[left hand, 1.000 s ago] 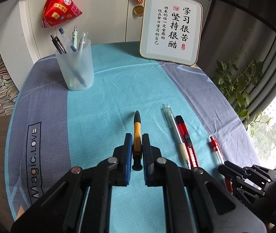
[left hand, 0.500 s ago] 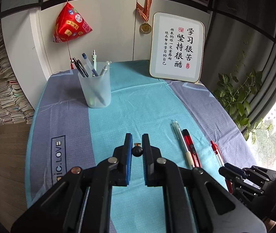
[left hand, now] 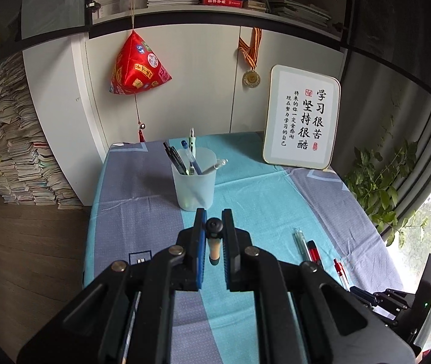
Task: Organize stationery
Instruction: 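Carry the orange pen with the left tool and drop it into the frosted cup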
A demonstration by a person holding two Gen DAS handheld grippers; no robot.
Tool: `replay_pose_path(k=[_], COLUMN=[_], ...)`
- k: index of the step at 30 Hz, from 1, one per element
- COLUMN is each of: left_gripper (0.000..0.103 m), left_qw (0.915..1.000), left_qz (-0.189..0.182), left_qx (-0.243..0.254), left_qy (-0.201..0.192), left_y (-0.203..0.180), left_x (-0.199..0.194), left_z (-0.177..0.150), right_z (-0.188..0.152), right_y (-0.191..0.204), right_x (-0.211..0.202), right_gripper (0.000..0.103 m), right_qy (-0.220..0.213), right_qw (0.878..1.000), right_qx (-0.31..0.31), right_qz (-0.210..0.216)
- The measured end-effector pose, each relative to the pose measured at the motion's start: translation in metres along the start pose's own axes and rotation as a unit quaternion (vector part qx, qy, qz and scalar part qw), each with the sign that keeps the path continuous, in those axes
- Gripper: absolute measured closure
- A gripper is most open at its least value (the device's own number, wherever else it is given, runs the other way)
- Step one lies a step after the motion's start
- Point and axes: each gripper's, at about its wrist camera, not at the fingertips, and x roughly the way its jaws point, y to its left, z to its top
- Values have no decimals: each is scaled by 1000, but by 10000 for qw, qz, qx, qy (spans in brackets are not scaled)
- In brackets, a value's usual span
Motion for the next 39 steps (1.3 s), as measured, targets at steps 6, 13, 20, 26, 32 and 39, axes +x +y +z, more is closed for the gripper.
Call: replay_pose_path(k=[6,13,20,26,32,39], left_gripper=[95,95,95,95,95,95], left_qw=[9999,9995,9993,9992,9985,9967], left_qz=[77,229,235,227,284,369], left_qx=[-62,-149,-243,-280,-427,-532], left_qy=[-86,-136,-146,-143,209,483], left_y=[12,19,20,19,28,37], left_x=[1,13,30,51,88,111], left_z=[29,59,86,101,94,75], right_z=[1,2,7,9,7,16], right_y=[0,-2,-8,-13,-14,-10], right_x=[-2,-5,-13,-17,-15,-12], right_gripper=[93,93,93,93,93,93], right_qy=[-39,-50,-136,-184,-153,-212], right_qw=[10000,10000,9998,9995,9995,9996], right_qx=[32,33,71,129,156,168], right_qz=[-12,-66,-151,-227,-244,-122])
